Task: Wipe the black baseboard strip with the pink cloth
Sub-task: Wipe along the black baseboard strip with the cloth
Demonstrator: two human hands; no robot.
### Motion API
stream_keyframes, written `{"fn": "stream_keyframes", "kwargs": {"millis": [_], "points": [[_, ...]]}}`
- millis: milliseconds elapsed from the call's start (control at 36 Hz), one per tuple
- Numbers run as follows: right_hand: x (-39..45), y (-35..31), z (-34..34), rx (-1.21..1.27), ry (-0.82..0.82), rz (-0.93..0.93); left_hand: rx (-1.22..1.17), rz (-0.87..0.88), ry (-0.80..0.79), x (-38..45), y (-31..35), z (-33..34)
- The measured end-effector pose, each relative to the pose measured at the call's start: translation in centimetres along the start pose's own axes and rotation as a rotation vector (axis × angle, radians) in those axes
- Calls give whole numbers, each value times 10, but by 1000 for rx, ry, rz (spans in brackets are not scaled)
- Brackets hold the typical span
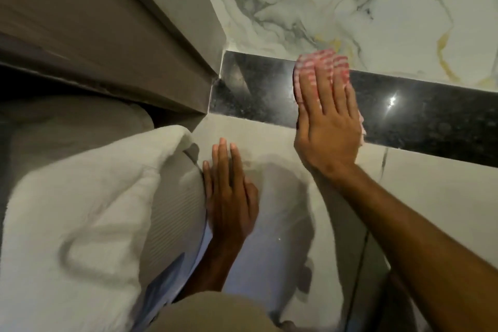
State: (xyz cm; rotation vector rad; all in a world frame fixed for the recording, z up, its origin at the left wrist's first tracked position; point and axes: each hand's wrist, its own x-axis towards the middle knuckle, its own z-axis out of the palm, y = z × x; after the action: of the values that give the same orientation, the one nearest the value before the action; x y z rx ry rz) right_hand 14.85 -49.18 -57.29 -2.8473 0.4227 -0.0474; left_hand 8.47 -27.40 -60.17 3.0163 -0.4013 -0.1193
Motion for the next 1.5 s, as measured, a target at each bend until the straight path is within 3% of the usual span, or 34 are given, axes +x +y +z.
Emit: {"fn": "stream_keyframes", "kwargs": {"millis": [56,139,222,306,417,528,583,694,778,833,889,1028,1083,1139,1306,1361,1417,1500], "points": [[35,-22,9,8,11,67,19,8,-16,0,-1,0],[38,-50,17,27,-92,-141,29,-20,-51,0,2,-5],[-21,-42,7,79,-132,-351,38,-8,-80,-5,7,-18],[-88,3,-7,49,-99,-409,59,90,-116,-13,11,-25],[-104,73,-25,-22,-98,-349,29,147,-136,-25,30,-24],[-42,86,-26,-5,19,126,-53,211,-121,-32,60,-4],[-8,76,-21,12,43,266,-61,297,-107,-34,72,6],[4,60,-17,36,-18,133,-48,391,-132,-28,93,11],[-40,77,-27,60,-119,-59,-48,402,-143,-16,103,8],[-78,99,-34,48,-62,-52,-52,402,-145,-9,107,6],[-110,122,-40,3,61,103,-61,422,-141,-3,111,6],[-110,165,-48,-98,262,821,-83,588,-138,11,125,11],[-78,177,-50,-82,304,918,-63,651,-149,18,133,14],[-49,180,-47,-69,281,835,-35,699,-157,23,143,17],[-80,144,-34,28,137,201,-29,708,-124,31,166,18],[-114,144,-36,14,165,234,-38,703,-113,33,167,17],[-135,155,-42,-3,212,382,-40,693,-119,33,168,16],[-125,187,-53,-104,269,528,-64,671,-134,32,168,15]]}}
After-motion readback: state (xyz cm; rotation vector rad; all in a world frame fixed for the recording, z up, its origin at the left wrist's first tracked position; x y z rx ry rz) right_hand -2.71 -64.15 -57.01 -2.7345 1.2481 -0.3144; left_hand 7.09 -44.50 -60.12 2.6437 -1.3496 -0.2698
